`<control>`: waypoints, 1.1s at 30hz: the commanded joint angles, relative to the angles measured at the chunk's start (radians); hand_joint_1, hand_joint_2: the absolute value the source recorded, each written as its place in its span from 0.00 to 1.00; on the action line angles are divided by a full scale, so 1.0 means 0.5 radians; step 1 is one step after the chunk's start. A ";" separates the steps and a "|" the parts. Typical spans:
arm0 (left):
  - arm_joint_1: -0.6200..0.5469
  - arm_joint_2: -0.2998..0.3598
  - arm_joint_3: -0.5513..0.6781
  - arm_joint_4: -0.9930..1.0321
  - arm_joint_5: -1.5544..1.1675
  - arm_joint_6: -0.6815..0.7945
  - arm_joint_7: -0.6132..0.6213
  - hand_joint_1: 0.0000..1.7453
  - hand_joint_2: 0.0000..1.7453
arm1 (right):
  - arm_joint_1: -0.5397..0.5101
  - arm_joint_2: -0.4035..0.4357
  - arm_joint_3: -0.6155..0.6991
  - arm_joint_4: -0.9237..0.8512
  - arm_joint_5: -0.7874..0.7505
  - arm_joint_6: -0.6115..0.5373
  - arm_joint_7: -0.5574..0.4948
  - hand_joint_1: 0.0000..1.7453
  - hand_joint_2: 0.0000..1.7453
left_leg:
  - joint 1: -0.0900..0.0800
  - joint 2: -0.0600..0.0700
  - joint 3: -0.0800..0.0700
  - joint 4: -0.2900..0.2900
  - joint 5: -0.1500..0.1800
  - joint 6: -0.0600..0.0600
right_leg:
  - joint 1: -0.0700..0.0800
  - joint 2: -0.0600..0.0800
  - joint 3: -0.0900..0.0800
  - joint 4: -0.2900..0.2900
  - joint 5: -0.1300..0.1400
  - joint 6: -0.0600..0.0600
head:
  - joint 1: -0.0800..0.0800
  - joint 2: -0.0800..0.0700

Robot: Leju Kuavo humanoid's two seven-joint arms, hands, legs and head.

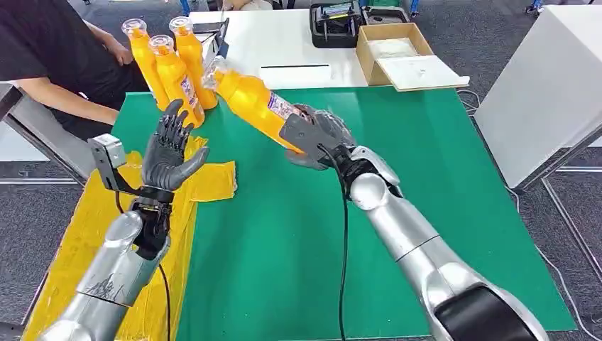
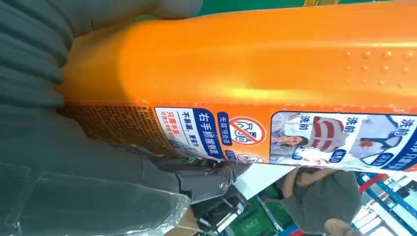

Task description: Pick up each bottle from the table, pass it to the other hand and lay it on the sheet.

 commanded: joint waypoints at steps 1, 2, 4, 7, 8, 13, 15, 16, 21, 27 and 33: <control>-0.195 -0.251 -0.124 0.023 0.208 -0.034 0.138 0.00 1.00 | 0.001 0.224 0.167 0.135 0.030 -0.045 0.044 1.00 1.00 | 0.001 -0.007 0.005 0.003 -0.004 -0.005 | 0.002 -0.014 0.009 0.002 -0.006 0.000 | 0.001 0.000; -0.198 -0.265 -0.128 0.009 0.234 -0.031 0.152 0.00 1.00 | -0.002 0.241 0.177 0.149 0.036 -0.050 0.051 1.00 1.00 | 0.001 -0.004 0.001 0.001 -0.002 -0.003 | 0.001 -0.007 0.004 0.001 -0.002 0.000 | 0.002 0.000; -0.193 -0.289 -0.152 -0.030 0.277 -0.030 0.189 0.00 1.00 | -0.005 0.268 0.193 0.169 0.040 -0.052 0.054 1.00 1.00 | 0.001 -0.003 0.006 0.004 -0.005 -0.005 | 0.002 -0.010 0.009 0.003 -0.005 0.000 | 0.001 0.000; -0.180 -0.320 -0.173 -0.077 0.323 -0.016 0.222 0.00 1.00 | -0.015 0.292 0.212 0.176 0.047 -0.053 0.065 1.00 1.00 | 0.000 -0.005 0.001 0.002 -0.001 -0.003 | 0.001 -0.009 0.003 0.001 -0.003 0.000 | 0.001 0.000; -0.180 -0.327 -0.173 -0.078 0.331 -0.006 0.226 0.00 1.00 | -0.019 0.296 0.213 0.178 0.046 -0.053 0.067 1.00 1.00 | 0.000 -0.006 0.009 0.006 -0.006 -0.007 | 0.002 -0.016 0.013 0.005 -0.008 0.000 | 0.002 0.000; -0.205 -0.367 -0.163 -0.024 0.450 -0.008 0.278 0.00 1.00 | -0.043 0.374 0.278 0.196 0.073 -0.055 0.084 1.00 1.00 | 0.000 -0.003 0.003 0.003 -0.003 -0.005 | 0.001 -0.009 0.006 0.003 -0.005 0.000 | 0.002 0.000; -0.215 -0.377 -0.163 -0.005 0.473 -0.024 0.286 0.00 1.00 | -0.035 0.409 0.306 0.212 0.083 -0.051 0.092 1.00 1.00 | 0.000 -0.003 0.002 0.002 -0.003 -0.004 | 0.000 -0.008 0.004 0.003 -0.004 -0.001 | 0.001 0.000; -0.218 -0.378 -0.162 -0.001 0.474 -0.023 0.286 0.00 1.00 | -0.033 0.418 0.315 0.218 0.084 -0.051 0.093 1.00 1.00 | 0.000 -0.002 0.006 0.004 -0.005 -0.006 | 0.001 -0.010 0.008 0.004 -0.006 -0.001 | 0.002 0.000; -0.218 -0.379 -0.163 -0.001 0.474 -0.023 0.286 0.00 1.00 | -0.028 0.418 0.319 0.221 0.086 -0.051 0.095 1.00 1.00 | 0.001 -0.004 0.000 0.001 -0.001 -0.003 | 0.001 -0.008 0.002 0.001 -0.003 0.000 | 0.001 0.000; -0.217 -0.377 -0.162 -0.002 0.475 -0.024 0.286 0.00 1.00 | -0.031 0.413 0.316 0.222 0.084 -0.049 0.093 1.00 1.00 | 0.000 -0.004 0.000 0.001 -0.001 -0.003 | 0.001 -0.008 0.002 0.001 -0.002 0.000 | 0.001 0.000; -0.225 -0.376 -0.164 -0.002 0.471 -0.016 0.287 0.00 1.00 | -0.032 0.463 0.364 0.271 0.094 -0.043 0.095 1.00 1.00 | 0.000 -0.004 0.004 0.003 -0.004 -0.005 | 0.001 -0.010 0.006 0.003 -0.005 0.000 | 0.001 0.000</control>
